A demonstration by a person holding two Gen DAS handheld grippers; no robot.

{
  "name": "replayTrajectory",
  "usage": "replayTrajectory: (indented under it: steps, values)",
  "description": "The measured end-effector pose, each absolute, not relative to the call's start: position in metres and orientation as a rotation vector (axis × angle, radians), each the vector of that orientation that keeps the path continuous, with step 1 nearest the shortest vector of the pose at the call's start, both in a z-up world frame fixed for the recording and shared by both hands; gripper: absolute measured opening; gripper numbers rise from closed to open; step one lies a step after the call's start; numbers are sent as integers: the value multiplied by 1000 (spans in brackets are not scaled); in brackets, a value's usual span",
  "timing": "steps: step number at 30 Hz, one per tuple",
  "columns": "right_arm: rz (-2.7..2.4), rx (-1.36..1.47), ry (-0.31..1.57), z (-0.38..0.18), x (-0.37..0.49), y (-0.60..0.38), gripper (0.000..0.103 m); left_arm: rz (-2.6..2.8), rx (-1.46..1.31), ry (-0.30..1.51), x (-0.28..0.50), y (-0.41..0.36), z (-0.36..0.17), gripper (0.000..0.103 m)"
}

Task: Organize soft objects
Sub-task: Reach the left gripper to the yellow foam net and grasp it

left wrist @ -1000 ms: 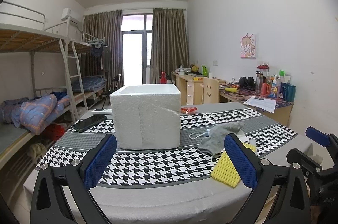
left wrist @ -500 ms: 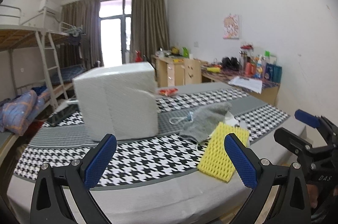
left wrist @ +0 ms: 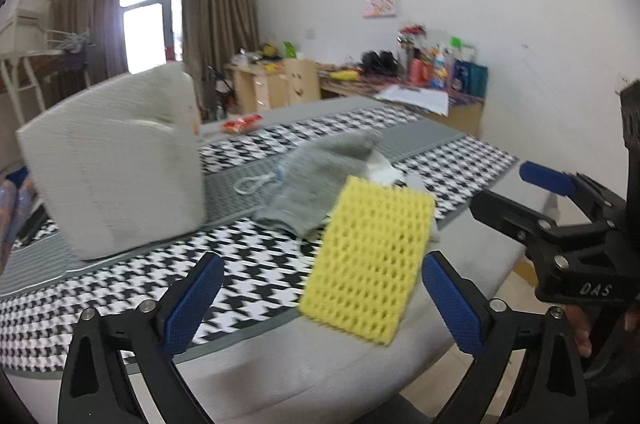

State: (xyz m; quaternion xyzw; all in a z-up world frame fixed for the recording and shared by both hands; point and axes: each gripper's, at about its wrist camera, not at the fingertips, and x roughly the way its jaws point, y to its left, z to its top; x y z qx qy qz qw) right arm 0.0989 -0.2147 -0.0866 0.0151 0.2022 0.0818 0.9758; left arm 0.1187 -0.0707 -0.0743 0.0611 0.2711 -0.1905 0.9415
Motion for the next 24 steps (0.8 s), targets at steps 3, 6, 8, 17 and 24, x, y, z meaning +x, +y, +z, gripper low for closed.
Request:
replayTrajectory:
  steps: [3, 6, 8, 17, 24]
  values:
    - [155, 39, 427, -91, 106, -220, 103, -415, 131, 597, 127, -79, -83, 94]
    - [149, 48, 443, -96, 112, -223, 103, -436, 136, 638, 134, -84, -90, 86]
    - [146, 51, 453, -100, 115, -225, 103, -453, 143, 658, 138, -88, -93, 83]
    - [146, 70, 491, -109, 127, -230, 103, -479, 169, 717, 151, -97, -107, 59]
    - [155, 75, 513, -113, 132, -227, 103, -488, 122, 733, 153, -85, -107, 26]
